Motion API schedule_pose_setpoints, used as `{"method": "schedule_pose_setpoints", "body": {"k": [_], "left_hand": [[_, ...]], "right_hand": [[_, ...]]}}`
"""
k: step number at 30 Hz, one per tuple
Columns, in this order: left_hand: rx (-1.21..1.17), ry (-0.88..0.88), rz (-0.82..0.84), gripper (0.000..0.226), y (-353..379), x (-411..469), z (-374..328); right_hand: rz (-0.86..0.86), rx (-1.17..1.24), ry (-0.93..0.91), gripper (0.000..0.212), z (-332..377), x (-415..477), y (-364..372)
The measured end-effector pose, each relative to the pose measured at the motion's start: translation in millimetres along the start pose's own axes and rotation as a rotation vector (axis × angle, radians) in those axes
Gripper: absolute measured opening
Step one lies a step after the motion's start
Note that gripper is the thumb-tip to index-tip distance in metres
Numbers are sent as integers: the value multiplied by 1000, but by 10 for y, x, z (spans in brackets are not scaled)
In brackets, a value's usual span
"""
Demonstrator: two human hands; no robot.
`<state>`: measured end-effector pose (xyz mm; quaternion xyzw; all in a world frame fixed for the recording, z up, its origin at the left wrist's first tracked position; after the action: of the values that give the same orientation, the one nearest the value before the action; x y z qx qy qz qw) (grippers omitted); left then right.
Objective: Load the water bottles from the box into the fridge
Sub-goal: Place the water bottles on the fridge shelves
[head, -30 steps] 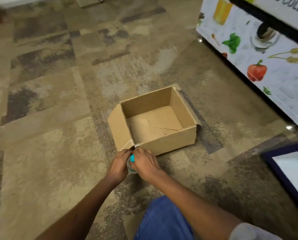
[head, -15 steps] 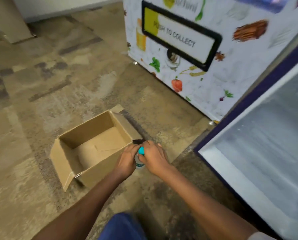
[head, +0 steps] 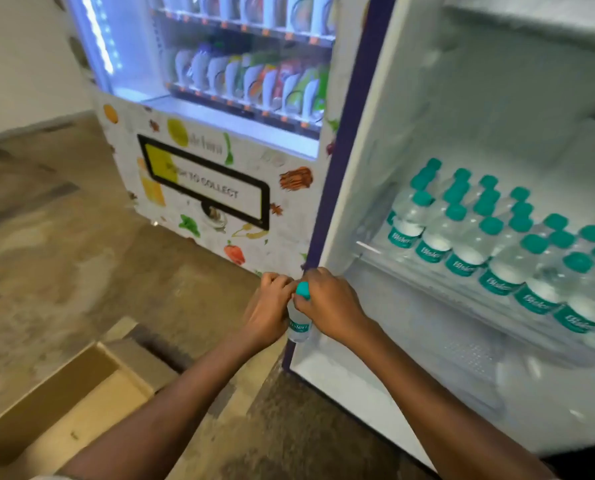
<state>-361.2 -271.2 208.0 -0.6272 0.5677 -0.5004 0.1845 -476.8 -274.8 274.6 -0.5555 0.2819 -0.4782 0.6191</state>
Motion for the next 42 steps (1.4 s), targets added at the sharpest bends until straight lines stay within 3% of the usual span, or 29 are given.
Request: {"method": "schedule_pose_setpoints", "body": {"k": [6, 10, 15, 22, 31, 36, 42], "left_hand": [[-26, 155, -66, 53, -265, 645, -857], [-108, 192, -110, 55, -409, 947, -1311], [-204, 258, -158, 41, -528, 1265, -1755], [-159, 317, -192, 46, -608, 1835, -2256], [-182, 432, 24, 49, -273, 2621, -2842], [-273, 419, 63, 57, -258, 2826, -3052], [-378, 368, 227, 62, -91, 2990, -3229]], "right_hand": [[-133, 31, 132, 37, -515, -4, -866], [-207, 19, 183, 38, -787, 6, -1353], [-267, 56, 221, 32, -1051, 39, -1847], [-419, 75, 261, 27, -1400, 89, -2457], [-483, 44, 409, 32, -2094, 228, -2929], [-527, 109, 447, 29, -2391, 243, -3081], [-531, 32, 489, 31, -2636, 307, -3175]]}}
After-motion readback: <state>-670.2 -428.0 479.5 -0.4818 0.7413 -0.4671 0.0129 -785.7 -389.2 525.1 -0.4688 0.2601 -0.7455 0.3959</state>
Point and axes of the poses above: each hand's wrist, its own x-axis towards the middle knuckle, its own y-axis out of the palm, z = x × y, the point moved 4 cm from there along x, towards the middle knuckle, and after that the axes turned 5 degrees about -z, right-handed, at the moved point
